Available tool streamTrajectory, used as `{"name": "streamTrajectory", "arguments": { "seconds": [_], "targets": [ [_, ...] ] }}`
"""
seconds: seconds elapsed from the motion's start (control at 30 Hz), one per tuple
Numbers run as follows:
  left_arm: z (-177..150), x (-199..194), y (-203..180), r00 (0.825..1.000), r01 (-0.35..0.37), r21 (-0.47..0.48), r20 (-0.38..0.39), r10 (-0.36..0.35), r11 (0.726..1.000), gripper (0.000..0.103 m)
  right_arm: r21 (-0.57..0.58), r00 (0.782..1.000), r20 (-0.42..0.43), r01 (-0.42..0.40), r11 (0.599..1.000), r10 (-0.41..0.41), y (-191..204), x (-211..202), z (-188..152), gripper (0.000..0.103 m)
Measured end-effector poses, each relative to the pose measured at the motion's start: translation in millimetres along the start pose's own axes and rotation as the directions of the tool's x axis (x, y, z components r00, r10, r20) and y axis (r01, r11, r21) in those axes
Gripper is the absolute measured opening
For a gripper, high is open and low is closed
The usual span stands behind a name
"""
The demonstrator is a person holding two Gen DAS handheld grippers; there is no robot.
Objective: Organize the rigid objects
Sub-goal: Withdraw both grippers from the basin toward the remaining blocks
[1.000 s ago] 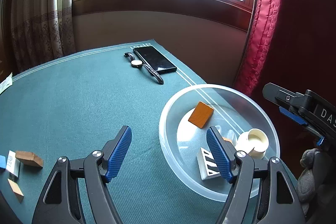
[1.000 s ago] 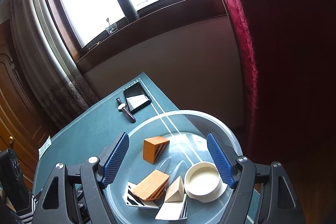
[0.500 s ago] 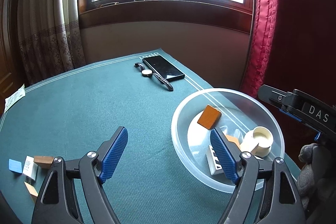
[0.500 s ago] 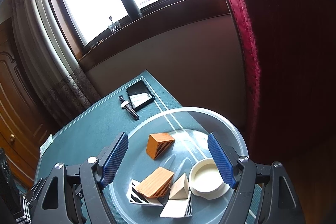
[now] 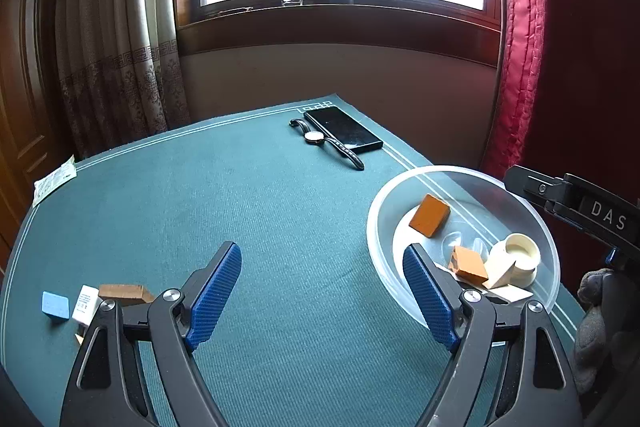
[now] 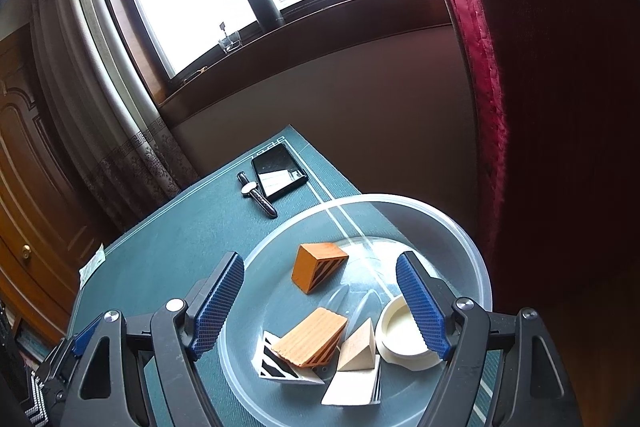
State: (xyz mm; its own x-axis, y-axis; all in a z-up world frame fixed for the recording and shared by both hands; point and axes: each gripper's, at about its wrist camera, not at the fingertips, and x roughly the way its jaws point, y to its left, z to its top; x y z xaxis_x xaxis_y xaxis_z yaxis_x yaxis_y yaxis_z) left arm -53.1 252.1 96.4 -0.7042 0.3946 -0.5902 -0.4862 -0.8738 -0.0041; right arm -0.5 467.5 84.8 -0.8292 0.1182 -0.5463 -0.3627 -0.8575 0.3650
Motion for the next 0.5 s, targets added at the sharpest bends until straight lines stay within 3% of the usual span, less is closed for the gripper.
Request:
{"name": "streamTrajectory", "arguments": {
  "seconds": [0.5],
  "targets": [
    [-14,-14,18,0.999,-0.047,-0.019,-0.011,0.047,0.999,0.084,-0.041,1.000,-0.025,-0.018,0.999,0.017,12,5,-9,0.082]
  ]
}}
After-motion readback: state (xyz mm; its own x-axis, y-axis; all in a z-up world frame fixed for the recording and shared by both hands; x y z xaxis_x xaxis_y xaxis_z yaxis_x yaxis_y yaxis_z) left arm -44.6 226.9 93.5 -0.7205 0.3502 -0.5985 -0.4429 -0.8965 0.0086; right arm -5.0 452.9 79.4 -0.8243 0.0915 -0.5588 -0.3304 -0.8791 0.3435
